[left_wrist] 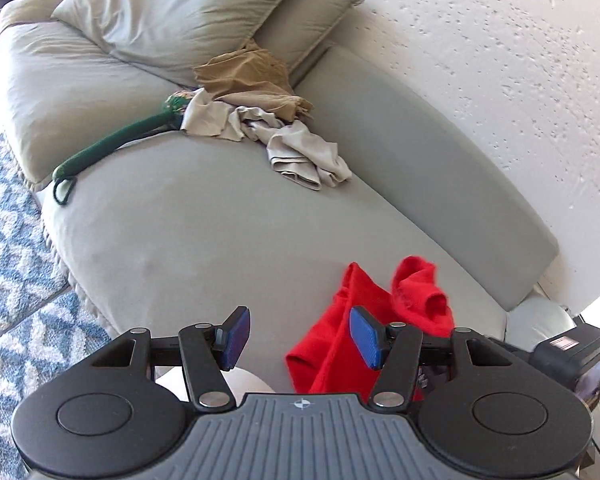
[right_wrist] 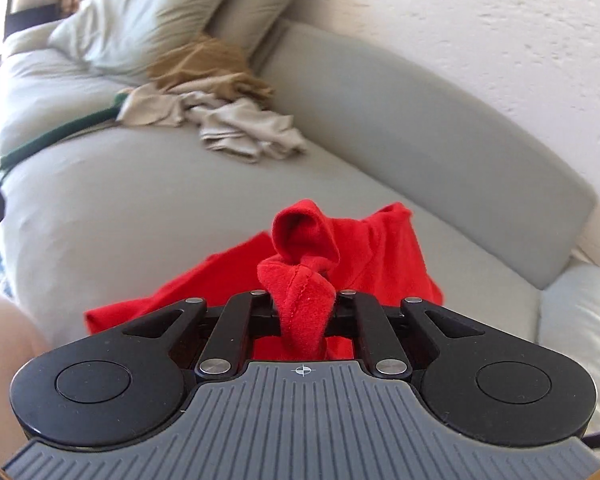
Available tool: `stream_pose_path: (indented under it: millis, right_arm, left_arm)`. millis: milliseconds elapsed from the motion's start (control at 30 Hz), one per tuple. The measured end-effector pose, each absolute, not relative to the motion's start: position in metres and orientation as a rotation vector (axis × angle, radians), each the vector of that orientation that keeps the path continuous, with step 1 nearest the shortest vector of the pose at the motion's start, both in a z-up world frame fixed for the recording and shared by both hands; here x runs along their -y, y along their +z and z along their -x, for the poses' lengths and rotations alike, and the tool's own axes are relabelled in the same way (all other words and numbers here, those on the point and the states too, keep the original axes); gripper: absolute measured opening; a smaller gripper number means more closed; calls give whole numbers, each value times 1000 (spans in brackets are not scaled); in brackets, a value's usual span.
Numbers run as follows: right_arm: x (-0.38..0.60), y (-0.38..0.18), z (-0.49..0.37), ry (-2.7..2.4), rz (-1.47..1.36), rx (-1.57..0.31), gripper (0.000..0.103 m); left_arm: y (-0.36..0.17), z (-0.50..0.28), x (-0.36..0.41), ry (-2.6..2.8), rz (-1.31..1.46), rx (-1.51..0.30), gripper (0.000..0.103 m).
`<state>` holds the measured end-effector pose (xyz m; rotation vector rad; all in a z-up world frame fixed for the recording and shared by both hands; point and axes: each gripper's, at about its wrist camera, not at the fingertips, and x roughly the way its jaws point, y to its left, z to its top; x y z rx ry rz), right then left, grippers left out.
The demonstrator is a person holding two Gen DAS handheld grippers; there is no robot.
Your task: Fold clothes
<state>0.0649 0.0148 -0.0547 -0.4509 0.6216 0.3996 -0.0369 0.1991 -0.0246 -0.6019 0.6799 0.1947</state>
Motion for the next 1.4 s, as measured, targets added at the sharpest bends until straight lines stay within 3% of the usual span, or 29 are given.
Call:
stream_pose_path:
  millis: [200,367,533,1133,1200,1300,1400]
  right_arm:
    - [-48,-93,-52,469,527,-716,12]
    - [-16,-70,-71,413,253,-741,11]
    - [4,-35,-79,397,85,-650,11]
    - [-38,-73,-48,606,363,-693,13]
    - [-35,-72,-43,673,386,-689,20]
    - [-18,-58,-29,820,355,-720,47]
    - [8,-40,-14,929,282,-774,48]
  left_arm:
    - [-36,43,-212,197,661,-702,54]
    - [-42,39,-212,180,694,-713,54]
    - [-44,38,-212,176,687,-712,54]
    - [-52,41,-216,197,720,-735,54]
    - [-51,42,-215,200,719,-735,54]
    - [-48,44,-215,208,711,-730,54]
    - [-48,44,-214,213,706,-735,54]
